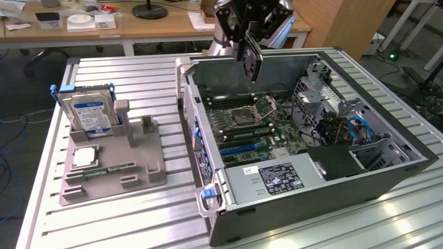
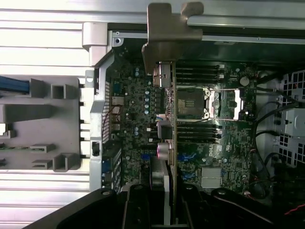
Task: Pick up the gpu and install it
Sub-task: 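Pick up the gpu and move the gpu toward the slot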
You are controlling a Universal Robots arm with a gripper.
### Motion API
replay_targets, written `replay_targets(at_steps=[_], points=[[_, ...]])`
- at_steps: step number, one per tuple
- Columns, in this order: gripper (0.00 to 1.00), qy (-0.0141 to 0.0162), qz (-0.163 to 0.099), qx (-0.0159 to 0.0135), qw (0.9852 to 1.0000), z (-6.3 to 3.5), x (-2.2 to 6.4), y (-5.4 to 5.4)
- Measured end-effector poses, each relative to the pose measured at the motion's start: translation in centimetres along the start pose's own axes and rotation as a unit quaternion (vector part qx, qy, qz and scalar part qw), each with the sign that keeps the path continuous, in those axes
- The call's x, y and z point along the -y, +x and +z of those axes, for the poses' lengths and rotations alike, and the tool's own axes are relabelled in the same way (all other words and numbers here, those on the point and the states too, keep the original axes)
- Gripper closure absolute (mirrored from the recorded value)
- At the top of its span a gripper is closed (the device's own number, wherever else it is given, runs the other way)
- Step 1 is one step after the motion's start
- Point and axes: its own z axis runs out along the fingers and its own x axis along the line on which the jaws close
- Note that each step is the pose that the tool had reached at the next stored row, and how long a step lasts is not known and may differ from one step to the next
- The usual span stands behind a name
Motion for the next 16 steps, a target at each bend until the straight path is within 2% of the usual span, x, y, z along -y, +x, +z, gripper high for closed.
replay_targets(at_steps=[16], points=[[0.72, 0.0001, 0.0, 0.0, 1.0, 0.07, 0.01, -2.5]])
